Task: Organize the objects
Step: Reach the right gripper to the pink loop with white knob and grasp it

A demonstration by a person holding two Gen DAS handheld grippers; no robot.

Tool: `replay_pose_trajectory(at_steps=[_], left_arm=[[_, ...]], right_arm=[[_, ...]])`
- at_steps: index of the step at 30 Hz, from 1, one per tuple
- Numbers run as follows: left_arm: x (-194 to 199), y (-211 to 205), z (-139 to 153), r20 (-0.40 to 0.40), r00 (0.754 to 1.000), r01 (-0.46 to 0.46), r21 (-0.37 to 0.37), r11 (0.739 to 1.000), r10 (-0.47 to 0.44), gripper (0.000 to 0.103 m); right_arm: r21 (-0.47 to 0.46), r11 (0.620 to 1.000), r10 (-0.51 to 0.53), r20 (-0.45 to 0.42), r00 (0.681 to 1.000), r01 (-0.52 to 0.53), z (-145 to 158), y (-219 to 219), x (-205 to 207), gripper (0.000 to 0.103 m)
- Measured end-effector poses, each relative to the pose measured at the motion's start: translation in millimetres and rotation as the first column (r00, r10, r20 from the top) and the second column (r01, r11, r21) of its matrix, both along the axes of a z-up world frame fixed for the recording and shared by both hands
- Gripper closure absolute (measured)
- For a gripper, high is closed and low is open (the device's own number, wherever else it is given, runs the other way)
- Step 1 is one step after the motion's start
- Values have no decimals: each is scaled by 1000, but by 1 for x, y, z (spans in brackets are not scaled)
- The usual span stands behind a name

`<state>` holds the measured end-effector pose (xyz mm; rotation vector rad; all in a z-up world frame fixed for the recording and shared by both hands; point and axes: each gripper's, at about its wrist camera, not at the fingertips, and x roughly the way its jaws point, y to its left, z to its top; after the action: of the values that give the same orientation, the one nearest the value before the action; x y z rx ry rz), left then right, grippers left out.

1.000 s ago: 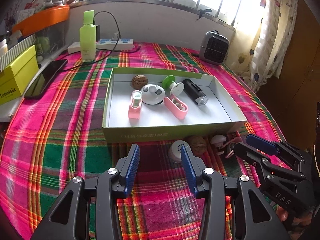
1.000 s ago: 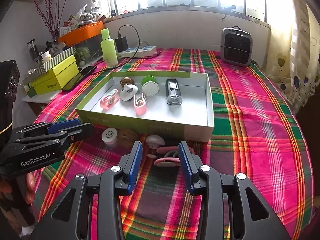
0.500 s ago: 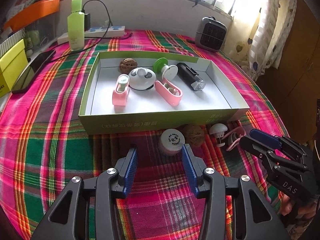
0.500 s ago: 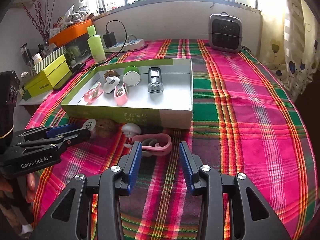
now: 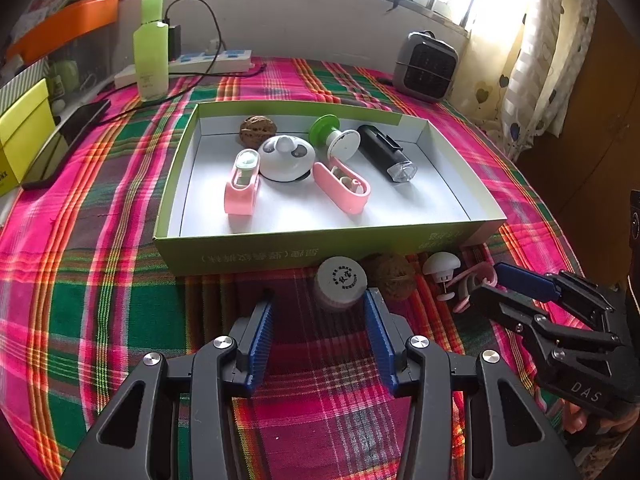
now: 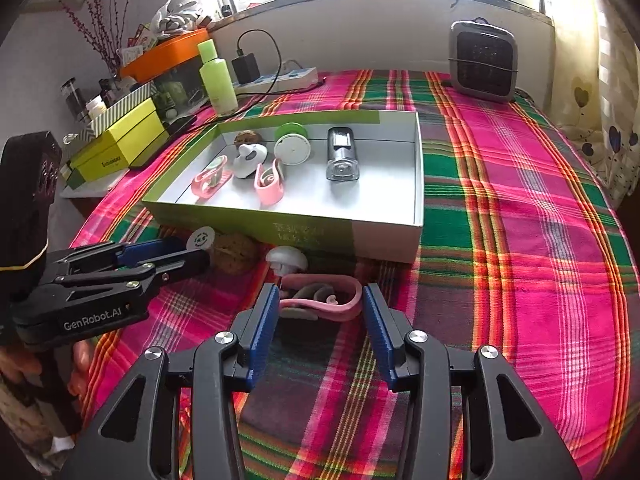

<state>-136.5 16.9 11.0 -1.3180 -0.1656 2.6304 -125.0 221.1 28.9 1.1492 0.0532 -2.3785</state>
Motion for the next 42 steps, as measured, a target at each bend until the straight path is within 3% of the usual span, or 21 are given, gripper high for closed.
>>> replay_pose_trajectory(at_steps=[10, 13, 18, 25, 35, 42], left_arm=[[0, -2, 0, 0, 1000, -4, 1, 1000, 4, 60], [0, -3, 1, 0, 1000, -7, 0, 1000, 7, 60], [0, -5, 1, 2, 1000, -9, -4, 1000, 9, 60], [-1, -5, 1, 3, 1000, -10, -1, 1000, 10, 60], [-1, -5, 1, 3, 1000, -10, 0, 1000, 10, 60], [-2, -6, 1, 3, 1000, -10, -4, 1000, 10, 60]], right_arm=[[15, 994, 110, 20, 994, -111, -3, -10, 17, 59], [40, 996, 84, -12, 996, -83, 0, -7, 16, 59], [0, 998, 55, -42, 998, -55, 3, 2, 1, 58], [-59, 989, 136, -2, 991, -136, 1, -4, -11, 58], [-37, 957, 289, 10, 957, -288, -2, -15, 11, 58], [67, 969, 238, 2, 971, -238, -10, -28, 9, 58]])
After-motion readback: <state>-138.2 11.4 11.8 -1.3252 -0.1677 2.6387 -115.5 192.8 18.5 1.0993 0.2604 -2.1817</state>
